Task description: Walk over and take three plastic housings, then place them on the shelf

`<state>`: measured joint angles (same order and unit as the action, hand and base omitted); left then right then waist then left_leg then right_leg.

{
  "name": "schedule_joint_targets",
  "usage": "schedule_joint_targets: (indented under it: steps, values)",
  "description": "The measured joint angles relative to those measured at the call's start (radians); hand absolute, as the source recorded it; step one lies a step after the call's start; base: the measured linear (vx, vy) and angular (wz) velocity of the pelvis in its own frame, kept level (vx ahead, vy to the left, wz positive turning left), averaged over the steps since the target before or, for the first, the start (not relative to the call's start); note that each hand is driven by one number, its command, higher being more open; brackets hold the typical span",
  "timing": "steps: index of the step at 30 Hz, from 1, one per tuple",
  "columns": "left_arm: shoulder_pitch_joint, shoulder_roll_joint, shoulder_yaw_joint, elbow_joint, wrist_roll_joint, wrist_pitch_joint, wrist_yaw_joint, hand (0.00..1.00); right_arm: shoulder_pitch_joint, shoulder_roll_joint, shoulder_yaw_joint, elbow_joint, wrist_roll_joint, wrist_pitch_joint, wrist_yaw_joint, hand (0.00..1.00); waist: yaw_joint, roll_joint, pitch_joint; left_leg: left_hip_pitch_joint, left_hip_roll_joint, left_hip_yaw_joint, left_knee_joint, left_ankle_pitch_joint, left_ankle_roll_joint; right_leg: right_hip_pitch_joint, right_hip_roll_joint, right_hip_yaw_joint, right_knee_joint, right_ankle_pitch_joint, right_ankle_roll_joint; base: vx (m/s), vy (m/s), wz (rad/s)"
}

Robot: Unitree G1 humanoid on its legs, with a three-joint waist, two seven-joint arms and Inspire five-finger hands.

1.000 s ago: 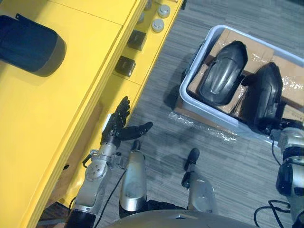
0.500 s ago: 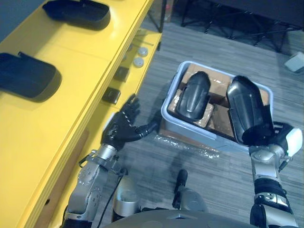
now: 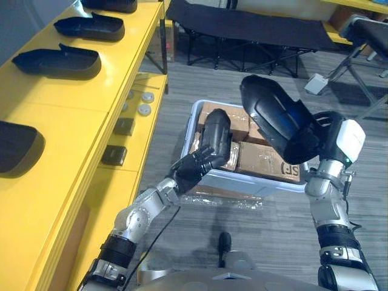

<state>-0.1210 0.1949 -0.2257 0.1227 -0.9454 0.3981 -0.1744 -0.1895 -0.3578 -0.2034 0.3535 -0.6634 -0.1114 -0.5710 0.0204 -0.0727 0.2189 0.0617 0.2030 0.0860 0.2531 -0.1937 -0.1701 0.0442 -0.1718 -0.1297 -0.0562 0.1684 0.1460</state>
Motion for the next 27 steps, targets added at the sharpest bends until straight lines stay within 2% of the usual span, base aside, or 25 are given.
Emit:
schedule_joint_targets:
  steps: [6, 11, 22, 25, 27]
  values:
    - [-0.011, -0.032, -0.004, 0.054, -0.155, 0.000, 0.072, 1.00, 0.023, 0.001, 0.058, -0.055, -0.048, -0.146, -0.022, 0.00, -0.016, 0.004, -0.025, 0.020, -0.002, 0.006, -0.021, 0.005, 0.001, 0.012, -0.002, -0.001, -0.002, -0.001, -0.002, 0.00, 0.000, 0.00]
    - [-0.038, -0.043, -0.006, 0.103, -0.190, 0.003, 0.126, 1.00, 0.045, 0.010, 0.115, -0.096, -0.109, -0.260, -0.067, 0.00, -0.023, 0.006, -0.033, 0.039, -0.005, 0.008, -0.067, 0.035, -0.002, 0.012, -0.002, -0.004, -0.002, -0.004, -0.006, -0.01, -0.004, 0.01]
    - [-0.036, -0.076, -0.054, 0.154, -0.188, -0.008, 0.150, 1.00, 0.110, 0.057, 0.191, -0.097, -0.115, -0.343, -0.076, 0.00, -0.026, 0.028, -0.066, 0.055, -0.010, 0.004, -0.124, 0.067, -0.003, 0.013, -0.004, -0.019, -0.016, -0.004, -0.006, 0.00, 0.002, 0.02]
    - [-0.035, -0.092, -0.055, 0.154, -0.248, -0.064, 0.149, 1.00, 0.128, 0.072, 0.230, -0.097, -0.114, -0.354, -0.073, 0.00, -0.025, 0.029, -0.067, 0.056, -0.011, 0.004, -0.131, 0.071, -0.002, 0.013, -0.005, -0.020, -0.018, -0.004, -0.006, 0.00, 0.005, 0.01]
    - [-0.035, -0.108, -0.052, 0.152, -0.329, -0.132, 0.145, 1.00, 0.153, 0.099, 0.258, -0.097, -0.114, -0.354, -0.066, 0.00, -0.024, 0.032, -0.070, 0.058, -0.013, 0.002, -0.137, 0.074, -0.002, 0.013, -0.007, -0.022, -0.019, -0.003, -0.006, -0.01, 0.009, 0.02]
